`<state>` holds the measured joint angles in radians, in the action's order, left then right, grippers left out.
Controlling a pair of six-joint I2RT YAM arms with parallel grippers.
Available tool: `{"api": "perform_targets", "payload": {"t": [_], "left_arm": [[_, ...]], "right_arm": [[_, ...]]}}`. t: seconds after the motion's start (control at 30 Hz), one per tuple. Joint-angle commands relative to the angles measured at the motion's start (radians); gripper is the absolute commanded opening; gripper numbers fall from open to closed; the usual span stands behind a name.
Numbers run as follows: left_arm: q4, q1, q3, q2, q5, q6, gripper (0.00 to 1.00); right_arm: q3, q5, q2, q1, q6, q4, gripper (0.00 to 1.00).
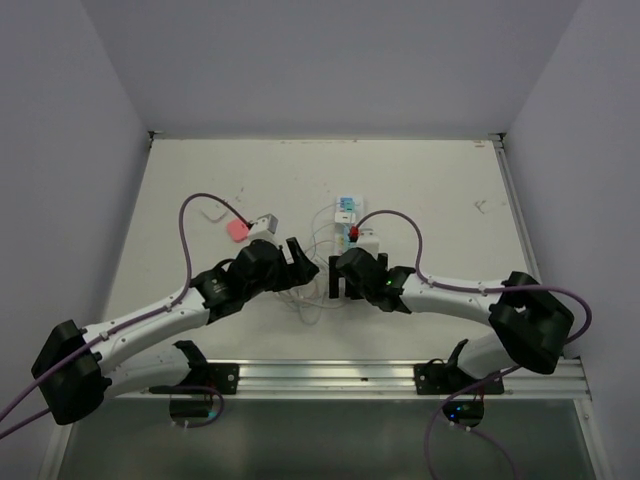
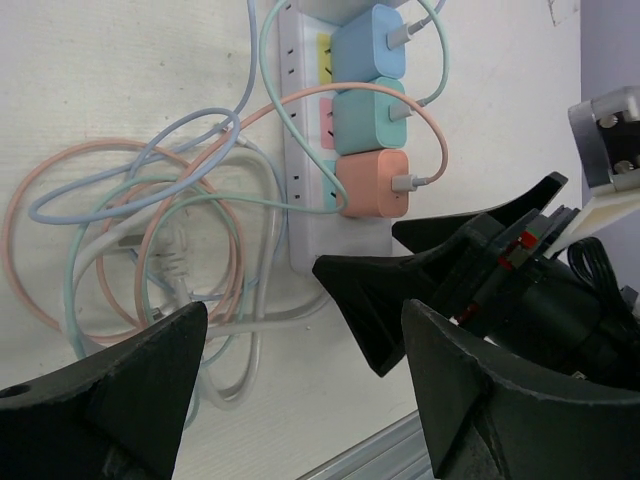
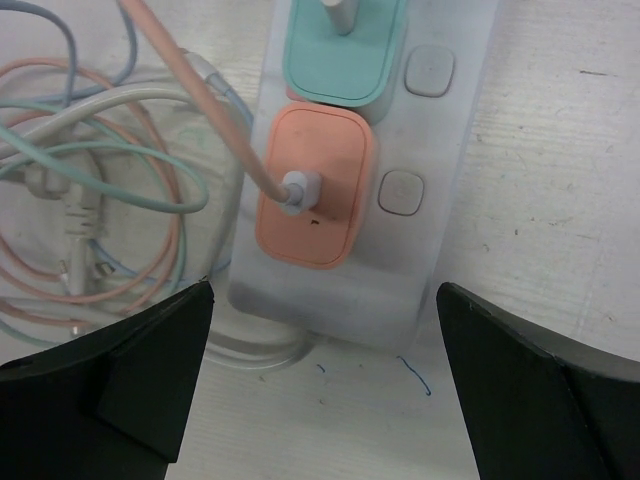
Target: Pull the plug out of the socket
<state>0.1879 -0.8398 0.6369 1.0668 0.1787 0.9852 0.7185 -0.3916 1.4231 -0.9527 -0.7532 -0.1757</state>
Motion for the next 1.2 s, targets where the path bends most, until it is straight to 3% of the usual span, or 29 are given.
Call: {"api": "perform_targets", "payload": {"t": [0.0,0.4,0.5,0.6,0.63,0.8,0.97,1.17], "left_arm": [[0.022,0.005,0.004,-0.03,0.047,0.006,0.83],[0.018,0.005,-0.008,-0.024,0.045,0.015,0.84],[0.009,0.005,-0.011,-0.021,0.042,0.021,0.84],[0.001,0.005,-0.008,-0.01,0.022,0.024,0.84],[-0.001,0.005,-0.006,-0.007,0.018,0.024,0.84],[0.021,0.005,0.03,-0.007,0.011,0.009,0.84],[0.059,0.005,0.073,-0.024,0.033,-0.006,0.84],[0.042,0.005,0.09,-0.002,-0.041,-0.006,0.84]], "right_arm": [[0.048,-0.098,0.049,-0.003,-0.032,-0.064,0.98],[0.068,-0.099,0.135,-0.027,-0.057,-0.048,0.95],[0.044,-0.099,0.122,-0.026,-0.06,-0.035,0.8],[-0.002,-0.076,0.074,-0.026,-0.052,0.014,0.5],[-0.029,-0.057,0.042,-0.027,-0.051,0.045,0.35],[-0.119,-0.001,-0.074,-0.024,-0.017,0.151,0.02],[-0.197,0.072,-0.168,-0.021,0.012,0.266,0.0],[-0.237,0.207,-0.205,-0.011,0.029,0.389,0.0]]}}
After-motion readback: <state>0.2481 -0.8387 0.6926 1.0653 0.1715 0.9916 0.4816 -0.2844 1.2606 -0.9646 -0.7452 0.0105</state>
